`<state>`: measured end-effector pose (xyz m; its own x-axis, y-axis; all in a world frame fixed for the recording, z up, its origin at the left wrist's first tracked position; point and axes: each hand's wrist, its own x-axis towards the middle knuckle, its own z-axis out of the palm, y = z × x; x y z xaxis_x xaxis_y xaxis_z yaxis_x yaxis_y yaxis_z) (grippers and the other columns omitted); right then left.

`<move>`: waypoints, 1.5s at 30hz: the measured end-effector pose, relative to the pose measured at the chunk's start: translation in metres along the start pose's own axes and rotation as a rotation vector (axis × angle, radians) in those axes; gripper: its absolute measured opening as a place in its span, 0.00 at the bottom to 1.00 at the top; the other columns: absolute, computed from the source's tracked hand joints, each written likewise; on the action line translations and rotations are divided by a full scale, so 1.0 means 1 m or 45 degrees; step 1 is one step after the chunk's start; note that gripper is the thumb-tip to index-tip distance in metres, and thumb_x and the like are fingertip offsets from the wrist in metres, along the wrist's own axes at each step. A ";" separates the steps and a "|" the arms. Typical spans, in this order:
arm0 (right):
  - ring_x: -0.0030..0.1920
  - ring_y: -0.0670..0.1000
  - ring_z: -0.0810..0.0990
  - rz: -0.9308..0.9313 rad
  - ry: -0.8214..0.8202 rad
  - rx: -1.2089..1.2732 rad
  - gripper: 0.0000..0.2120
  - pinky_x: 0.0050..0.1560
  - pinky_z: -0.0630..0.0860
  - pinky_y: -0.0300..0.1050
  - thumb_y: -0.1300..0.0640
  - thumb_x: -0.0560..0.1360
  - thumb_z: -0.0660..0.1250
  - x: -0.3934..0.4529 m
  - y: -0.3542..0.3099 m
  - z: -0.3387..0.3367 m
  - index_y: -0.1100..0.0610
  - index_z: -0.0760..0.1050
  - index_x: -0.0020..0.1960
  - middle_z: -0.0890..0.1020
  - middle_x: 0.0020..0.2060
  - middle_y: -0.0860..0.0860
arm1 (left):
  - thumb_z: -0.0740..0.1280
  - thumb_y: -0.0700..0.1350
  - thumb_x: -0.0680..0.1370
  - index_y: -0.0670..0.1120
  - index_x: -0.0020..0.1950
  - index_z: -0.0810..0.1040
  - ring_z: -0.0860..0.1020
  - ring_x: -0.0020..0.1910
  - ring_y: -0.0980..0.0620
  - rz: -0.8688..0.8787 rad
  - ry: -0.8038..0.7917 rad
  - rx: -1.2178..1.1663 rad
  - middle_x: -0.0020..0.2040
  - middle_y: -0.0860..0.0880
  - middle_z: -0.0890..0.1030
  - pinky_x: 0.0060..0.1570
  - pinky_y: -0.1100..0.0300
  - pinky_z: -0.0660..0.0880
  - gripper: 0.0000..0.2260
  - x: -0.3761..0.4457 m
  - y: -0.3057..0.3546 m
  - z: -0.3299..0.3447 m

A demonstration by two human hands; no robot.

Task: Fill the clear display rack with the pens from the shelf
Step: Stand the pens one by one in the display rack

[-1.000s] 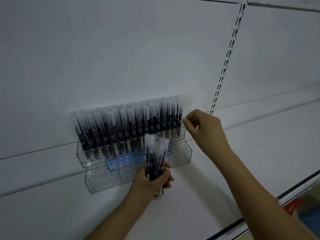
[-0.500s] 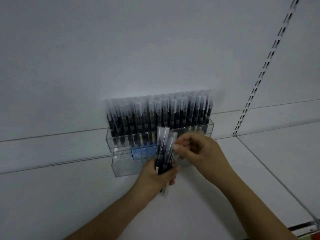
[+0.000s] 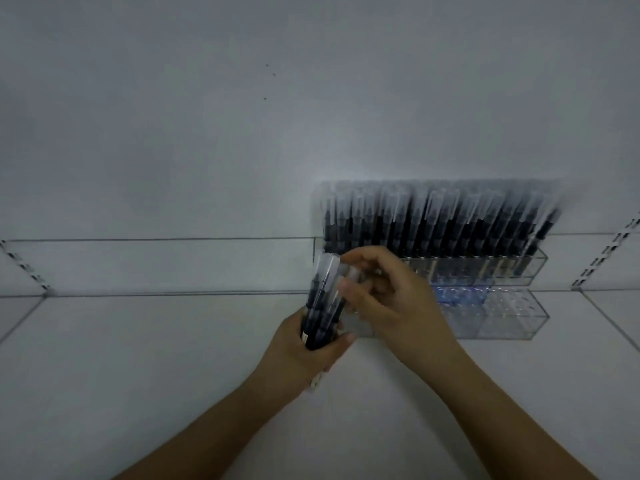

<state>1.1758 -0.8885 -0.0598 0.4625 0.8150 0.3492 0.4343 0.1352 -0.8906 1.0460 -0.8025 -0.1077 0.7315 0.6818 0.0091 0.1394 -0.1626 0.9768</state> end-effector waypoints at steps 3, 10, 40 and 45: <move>0.46 0.40 0.78 -0.221 0.078 -0.563 0.12 0.45 0.73 0.31 0.45 0.79 0.63 -0.004 0.016 0.006 0.50 0.77 0.58 0.80 0.49 0.43 | 0.73 0.43 0.74 0.44 0.38 0.75 0.72 0.25 0.51 -0.008 0.003 -0.070 0.26 0.49 0.75 0.25 0.62 0.71 0.09 0.002 -0.008 -0.018; 0.48 0.48 0.79 -0.456 -0.090 -1.063 0.15 0.48 0.77 0.40 0.52 0.78 0.60 -0.011 0.045 0.009 0.56 0.84 0.50 0.84 0.47 0.48 | 0.72 0.40 0.74 0.40 0.44 0.75 0.71 0.27 0.50 -0.020 -0.029 -0.284 0.28 0.46 0.73 0.27 0.60 0.71 0.07 0.012 -0.019 -0.027; 0.43 0.46 0.83 0.350 -0.159 0.109 0.07 0.47 0.78 0.36 0.63 0.72 0.73 0.000 0.003 0.033 0.55 0.82 0.49 0.85 0.41 0.48 | 0.67 0.53 0.73 0.42 0.41 0.73 0.70 0.28 0.50 0.098 -0.144 -0.364 0.28 0.49 0.72 0.28 0.58 0.70 0.14 0.016 -0.027 -0.045; 0.42 0.40 0.82 0.162 0.114 -0.236 0.07 0.46 0.78 0.32 0.59 0.73 0.72 0.014 -0.018 0.006 0.46 0.82 0.45 0.85 0.41 0.40 | 0.66 0.59 0.71 0.43 0.40 0.73 0.72 0.28 0.50 0.014 -0.063 -0.312 0.29 0.46 0.75 0.29 0.56 0.69 0.19 0.016 -0.023 -0.045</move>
<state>1.1696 -0.8763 -0.0408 0.5858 0.7644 0.2692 0.4985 -0.0779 -0.8634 1.0239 -0.7558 -0.1205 0.7648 0.6441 0.0155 -0.0305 0.0122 0.9995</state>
